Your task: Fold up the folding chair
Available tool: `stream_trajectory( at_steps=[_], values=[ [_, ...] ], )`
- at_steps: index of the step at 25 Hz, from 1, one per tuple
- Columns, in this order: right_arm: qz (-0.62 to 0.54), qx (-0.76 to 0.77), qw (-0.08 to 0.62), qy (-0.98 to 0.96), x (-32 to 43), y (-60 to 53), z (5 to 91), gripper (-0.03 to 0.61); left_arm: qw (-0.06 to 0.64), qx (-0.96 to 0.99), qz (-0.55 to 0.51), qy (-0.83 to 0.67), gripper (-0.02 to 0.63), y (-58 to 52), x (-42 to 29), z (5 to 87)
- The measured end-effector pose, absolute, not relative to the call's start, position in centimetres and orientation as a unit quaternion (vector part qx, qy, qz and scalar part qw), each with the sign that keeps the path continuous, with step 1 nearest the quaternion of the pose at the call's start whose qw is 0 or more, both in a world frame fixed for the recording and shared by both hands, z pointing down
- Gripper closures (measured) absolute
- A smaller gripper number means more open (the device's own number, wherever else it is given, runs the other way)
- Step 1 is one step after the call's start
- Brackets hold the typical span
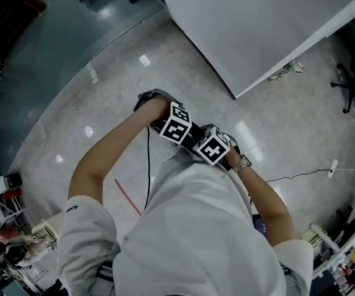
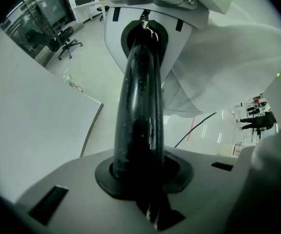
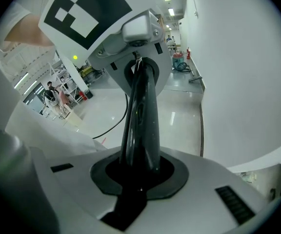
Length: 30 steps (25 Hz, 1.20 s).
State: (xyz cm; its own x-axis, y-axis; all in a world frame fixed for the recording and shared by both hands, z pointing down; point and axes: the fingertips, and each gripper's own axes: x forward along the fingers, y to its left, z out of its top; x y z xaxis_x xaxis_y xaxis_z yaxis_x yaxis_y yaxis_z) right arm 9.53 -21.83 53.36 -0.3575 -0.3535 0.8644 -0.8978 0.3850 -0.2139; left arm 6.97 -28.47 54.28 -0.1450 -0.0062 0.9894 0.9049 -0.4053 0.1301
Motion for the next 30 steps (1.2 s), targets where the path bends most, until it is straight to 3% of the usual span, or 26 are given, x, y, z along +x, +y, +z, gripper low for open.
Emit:
stream_trajectory(
  at_steps=[13,30],
  values=[
    [0.413,0.499,0.294,-0.702,20.4,-10.3,54.3,0.522,0.423,-0.465,-0.633,-0.452,0.539,-17.4,18.8,54.3],
    [0.372,0.504,0.376,-0.683,32.2,-4.6,51.8,0.525,0.418,-0.523,-0.598,-0.442,0.54,-11.6,30.4,52.8]
  ],
)
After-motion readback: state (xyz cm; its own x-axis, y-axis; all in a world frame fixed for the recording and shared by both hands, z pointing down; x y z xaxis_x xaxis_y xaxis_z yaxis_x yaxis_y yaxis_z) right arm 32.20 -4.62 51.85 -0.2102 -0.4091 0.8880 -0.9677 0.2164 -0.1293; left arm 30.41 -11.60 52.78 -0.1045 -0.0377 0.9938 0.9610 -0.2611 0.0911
